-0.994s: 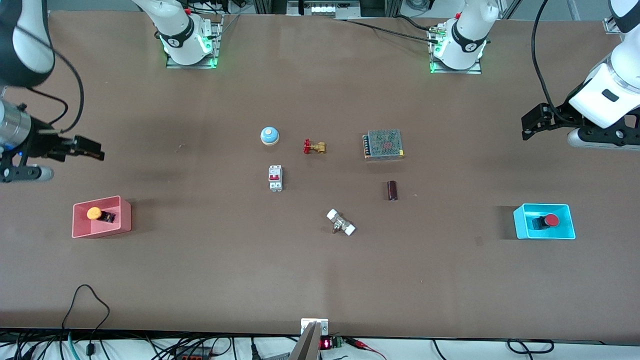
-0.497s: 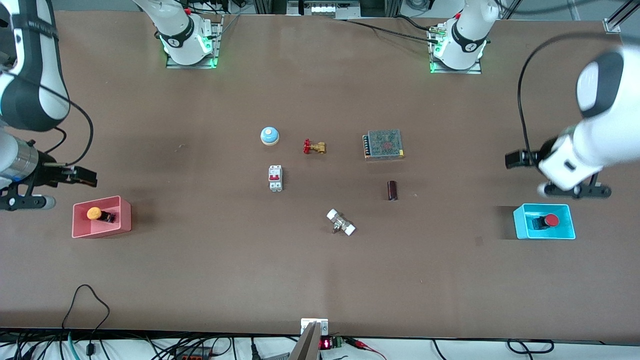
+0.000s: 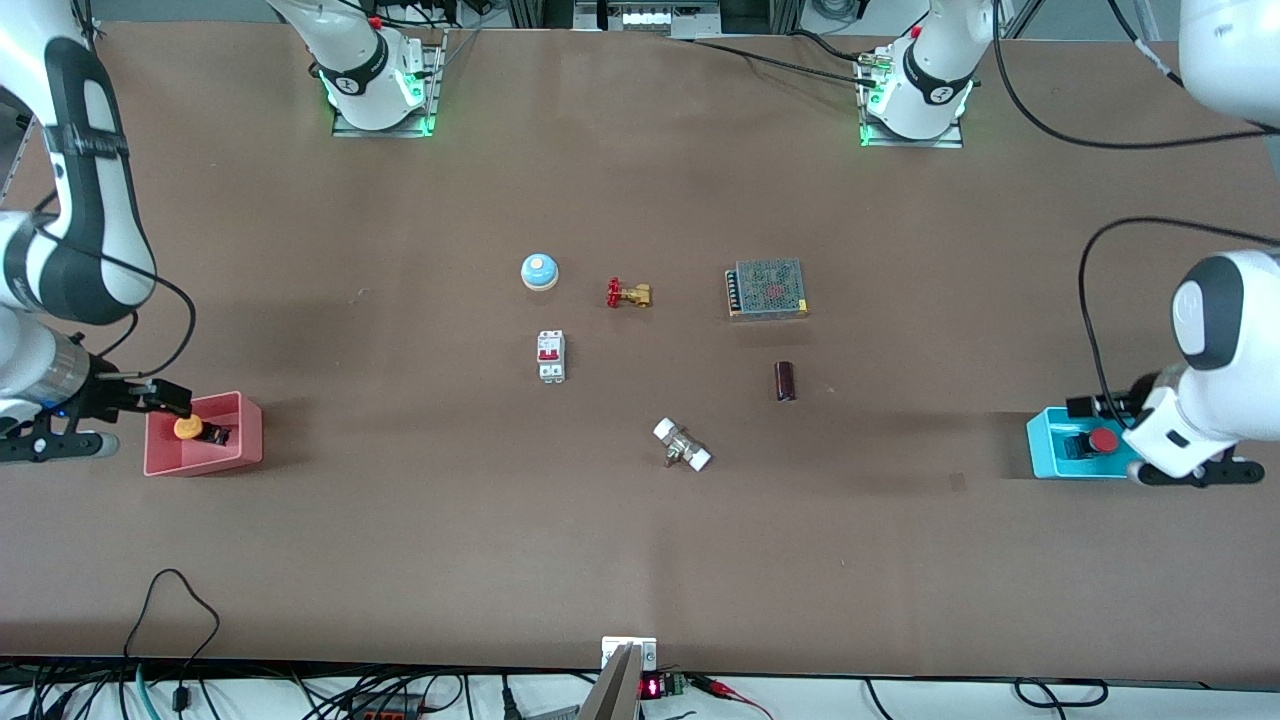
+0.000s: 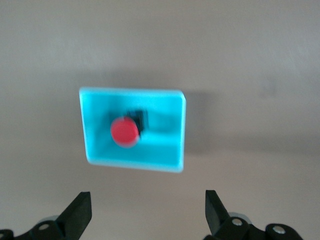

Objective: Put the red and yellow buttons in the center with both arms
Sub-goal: 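Lower the right gripper into the pink box while the left gripper enters the cyan box, then close the right gripper on the yellow button while the left gripper grips the red button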

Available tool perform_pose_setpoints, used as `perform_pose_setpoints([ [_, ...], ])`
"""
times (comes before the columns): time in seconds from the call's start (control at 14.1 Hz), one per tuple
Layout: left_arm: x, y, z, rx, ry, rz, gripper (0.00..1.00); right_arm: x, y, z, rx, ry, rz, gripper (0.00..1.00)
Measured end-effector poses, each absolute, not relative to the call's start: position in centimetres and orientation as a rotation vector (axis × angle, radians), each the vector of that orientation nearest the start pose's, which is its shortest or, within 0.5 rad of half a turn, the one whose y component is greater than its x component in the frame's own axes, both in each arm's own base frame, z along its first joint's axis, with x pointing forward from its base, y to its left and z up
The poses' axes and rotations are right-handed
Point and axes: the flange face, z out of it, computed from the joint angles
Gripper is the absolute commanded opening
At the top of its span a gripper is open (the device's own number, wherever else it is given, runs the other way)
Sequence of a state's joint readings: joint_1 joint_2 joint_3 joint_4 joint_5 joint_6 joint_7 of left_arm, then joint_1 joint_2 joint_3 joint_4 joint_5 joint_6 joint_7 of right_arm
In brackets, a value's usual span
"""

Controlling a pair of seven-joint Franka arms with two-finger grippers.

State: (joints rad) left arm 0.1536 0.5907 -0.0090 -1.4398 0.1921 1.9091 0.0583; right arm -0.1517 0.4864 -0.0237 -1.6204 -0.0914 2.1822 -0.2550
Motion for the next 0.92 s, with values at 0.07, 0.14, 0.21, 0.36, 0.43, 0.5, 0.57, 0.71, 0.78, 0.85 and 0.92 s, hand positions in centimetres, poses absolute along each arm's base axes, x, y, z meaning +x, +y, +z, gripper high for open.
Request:
perform_pose_setpoints([
  [0.07, 69.5, 12.6, 32.5, -2.981, 0.018, 0.173, 1.0, 67.9, -12.5, 34.1, -3.234, -0.263, -0.101, 1.0],
  [0.14, 69.7, 13.4, 31.3, -2.984, 0.039, 0.153, 1.0, 68.0, -12.9, 33.5, -3.232, -0.298, -0.114, 1.0],
  [0.21, 69.9, 14.0, 30.1, -2.987, 0.051, 0.142, 1.0, 68.1, -13.2, 33.0, -3.232, -0.314, -0.126, 1.0],
  [0.36, 70.1, 14.4, 27.8, -2.991, 0.065, 0.137, 1.0, 68.0, -14.0, 31.8, -3.233, -0.321, -0.151, 1.0],
  [0.43, 70.2, 14.4, 26.9, -2.993, 0.081, 0.138, 1.0, 67.9, -14.3, 31.0, -3.232, -0.329, -0.163, 1.0],
  [0.5, 70.1, 14.5, 25.9, -2.995, 0.091, 0.142, 1.0, 67.8, -14.5, 30.2, -3.232, -0.335, -0.175, 1.0],
  [0.57, 70.1, 14.8, 25.1, -2.996, 0.093, 0.14, 1.0, 67.6, -14.7, 29.5, -3.232, -0.336, -0.187, 1.0],
  [0.71, 69.6, 15.7, 23.8, -3.01, 0.077, 0.146, 1.0, 67.3, -14.9, 28.0, -3.233, -0.336, -0.21, 1.0],
  [0.78, 69.4, 16.0, 23.4, -3.036, 0.048, 0.148, 1.0, 67.2, -14.9, 27.5, -3.232, -0.339, -0.213, 1.0],
  [0.85, 69.2, 16.2, 23.1, -3.063, 0.017, 0.149, 1.0, 67.1, -14.9, 27.0, -3.23, -0.348, -0.211, 1.0],
  [0.92, 69.0, 16.5, 22.8, -3.077, -0.003, 0.153, 1.0, 67.0, -14.9, 26.6, -3.229, -0.355, -0.209, 1.0],
])
